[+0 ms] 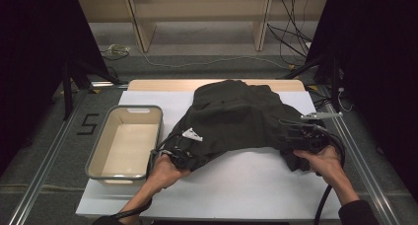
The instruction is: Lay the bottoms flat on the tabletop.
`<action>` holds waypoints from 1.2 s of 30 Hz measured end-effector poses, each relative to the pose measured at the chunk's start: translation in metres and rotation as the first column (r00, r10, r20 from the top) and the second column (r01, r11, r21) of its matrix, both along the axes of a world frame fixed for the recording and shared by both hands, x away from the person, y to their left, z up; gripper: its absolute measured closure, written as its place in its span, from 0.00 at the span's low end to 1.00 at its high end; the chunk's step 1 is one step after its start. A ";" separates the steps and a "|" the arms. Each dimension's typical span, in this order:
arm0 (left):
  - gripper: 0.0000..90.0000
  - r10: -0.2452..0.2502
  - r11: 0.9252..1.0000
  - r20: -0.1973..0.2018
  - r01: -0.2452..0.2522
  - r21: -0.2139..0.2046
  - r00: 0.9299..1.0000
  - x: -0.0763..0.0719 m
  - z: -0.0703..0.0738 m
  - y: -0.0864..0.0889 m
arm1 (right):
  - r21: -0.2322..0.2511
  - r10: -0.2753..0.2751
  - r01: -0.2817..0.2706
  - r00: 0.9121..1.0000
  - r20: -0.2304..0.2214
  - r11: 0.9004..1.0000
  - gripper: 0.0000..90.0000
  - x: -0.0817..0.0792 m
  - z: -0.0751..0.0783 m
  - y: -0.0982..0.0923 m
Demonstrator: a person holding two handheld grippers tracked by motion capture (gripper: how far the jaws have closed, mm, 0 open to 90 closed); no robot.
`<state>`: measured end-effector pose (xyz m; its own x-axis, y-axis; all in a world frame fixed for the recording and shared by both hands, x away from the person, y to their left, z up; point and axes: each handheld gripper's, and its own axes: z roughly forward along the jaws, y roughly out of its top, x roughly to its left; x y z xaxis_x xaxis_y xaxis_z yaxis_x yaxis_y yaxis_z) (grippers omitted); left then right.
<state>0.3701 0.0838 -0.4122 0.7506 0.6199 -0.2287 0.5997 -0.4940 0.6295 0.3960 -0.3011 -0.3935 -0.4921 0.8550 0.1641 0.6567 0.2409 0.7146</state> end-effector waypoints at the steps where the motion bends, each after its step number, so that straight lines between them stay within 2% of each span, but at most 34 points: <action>1: 1.00 0.000 1.000 0.005 0.000 -0.008 1.000 -0.003 0.005 0.005 | 0.001 0.002 -0.002 1.000 0.002 1.000 0.50 0.000 0.000 0.000; 2: 1.00 0.003 1.000 0.008 -0.003 -0.017 1.000 -0.005 0.010 0.009 | 0.001 0.004 -0.004 1.000 0.001 1.000 0.50 0.000 0.000 0.001; 5: 1.00 0.021 0.997 0.018 -0.020 -0.081 1.000 -0.008 0.028 0.026 | -0.006 0.013 -0.013 1.000 -0.003 1.000 0.50 0.001 -0.001 0.003; 7: 1.00 0.039 0.995 0.016 -0.037 -0.091 0.999 -0.004 0.030 0.032 | -0.009 0.022 -0.022 1.000 -0.004 1.000 0.50 0.002 -0.002 0.007; 9: 1.00 0.044 0.994 -0.002 -0.044 -0.103 0.999 -0.001 0.027 0.034 | -0.017 0.029 -0.029 1.000 -0.005 0.999 0.49 0.003 -0.002 0.013; 12: 1.00 0.038 0.994 -0.010 -0.039 -0.097 0.999 -0.001 0.024 0.034 | -0.041 0.051 -0.051 0.999 0.000 0.998 0.47 0.006 -0.004 0.024; 14: 1.00 0.036 0.995 -0.006 -0.036 -0.095 0.999 -0.001 0.026 0.034 | -0.071 0.058 -0.057 0.998 0.012 0.996 0.44 0.011 -0.007 0.032; 17: 1.00 0.038 0.994 0.009 -0.037 -0.099 0.999 0.000 0.033 0.033 | -0.090 0.049 -0.049 0.999 0.005 0.995 0.40 0.019 -0.016 0.039; 19: 1.00 0.033 0.991 0.006 -0.032 -0.131 0.999 0.001 0.040 0.033 | -0.110 0.050 -0.049 0.999 0.006 0.993 0.38 0.026 -0.021 0.044; 20: 1.00 0.033 0.989 0.012 -0.031 -0.143 0.999 0.001 0.043 0.033 | -0.108 0.053 -0.053 0.999 0.001 0.993 0.38 0.030 -0.023 0.046; 22: 1.00 0.037 0.990 0.039 -0.031 -0.139 0.999 0.002 0.050 0.032 | -0.104 0.069 -0.070 0.998 -0.013 0.992 0.39 0.035 -0.028 0.052; 25: 1.00 0.044 0.984 0.042 -0.036 -0.172 0.998 0.006 0.058 0.033 | -0.128 0.102 -0.105 0.994 -0.033 0.986 0.49 0.040 -0.033 0.064; 28: 1.00 0.043 0.985 0.061 -0.032 -0.169 0.997 0.006 0.064 0.032 | -0.200 0.098 -0.103 0.995 -0.037 0.974 0.70 0.046 -0.041 0.075; 32: 1.00 0.047 0.984 0.064 -0.035 -0.176 0.997 0.006 0.064 0.034 | -0.189 0.088 -0.100 0.994 -0.067 0.977 1.00 0.053 -0.043 0.080; 36: 1.00 0.052 0.983 0.065 -0.039 -0.181 0.997 0.007 0.064 0.036 | -0.140 0.113 -0.123 0.991 -0.074 0.982 1.00 0.053 -0.037 0.080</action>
<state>0.3774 0.1194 -0.3481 0.7406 0.6073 -0.2877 0.5710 -0.3429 0.7459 0.4487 -0.2210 -0.4304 -0.5829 0.8087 0.0786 0.6621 0.4168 0.6229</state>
